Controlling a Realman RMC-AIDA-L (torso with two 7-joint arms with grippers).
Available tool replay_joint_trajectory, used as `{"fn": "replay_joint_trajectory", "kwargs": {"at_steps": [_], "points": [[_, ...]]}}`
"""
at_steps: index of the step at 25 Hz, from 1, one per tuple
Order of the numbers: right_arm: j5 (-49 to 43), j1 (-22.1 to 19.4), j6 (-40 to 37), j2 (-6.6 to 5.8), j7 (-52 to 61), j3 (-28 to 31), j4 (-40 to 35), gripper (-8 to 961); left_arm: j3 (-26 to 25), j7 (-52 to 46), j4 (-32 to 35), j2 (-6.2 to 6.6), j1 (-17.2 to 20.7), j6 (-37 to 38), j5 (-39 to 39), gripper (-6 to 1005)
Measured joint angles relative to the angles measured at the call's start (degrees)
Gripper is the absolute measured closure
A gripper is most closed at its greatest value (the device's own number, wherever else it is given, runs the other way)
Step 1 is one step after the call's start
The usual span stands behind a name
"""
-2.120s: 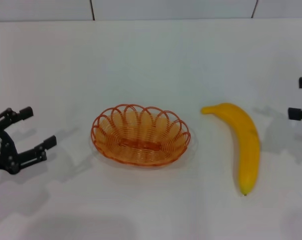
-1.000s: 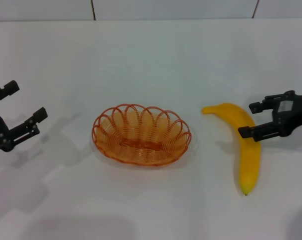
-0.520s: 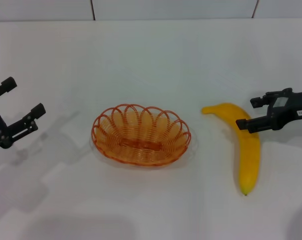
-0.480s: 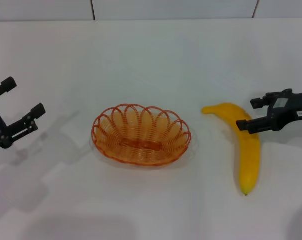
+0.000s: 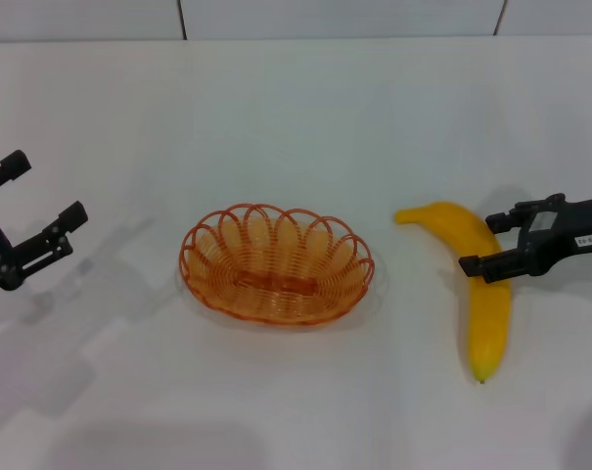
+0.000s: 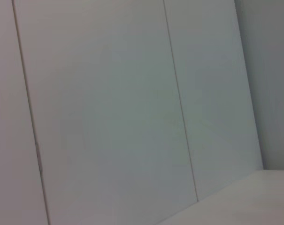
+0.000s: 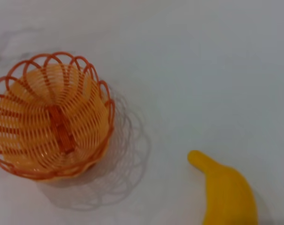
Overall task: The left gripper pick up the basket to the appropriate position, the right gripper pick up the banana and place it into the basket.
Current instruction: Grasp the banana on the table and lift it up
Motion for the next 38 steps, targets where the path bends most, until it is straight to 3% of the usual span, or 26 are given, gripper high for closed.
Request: {"fn": "replay_joint_trajectory", "kwargs": {"at_steps": [20,38], "points": [[-3.99,-0.37,5.33,-0.44,3.45,0.80,-2.27,113,0.00,0.00,0.00,0.08,0.00,0.00,0.02,134],[-3.89,-0.49,4.86,-0.44,2.73,-0.83,-1.83,137,0.00,0.58,-0.96,0.15,0.05,0.00,-1.31,134]]}}
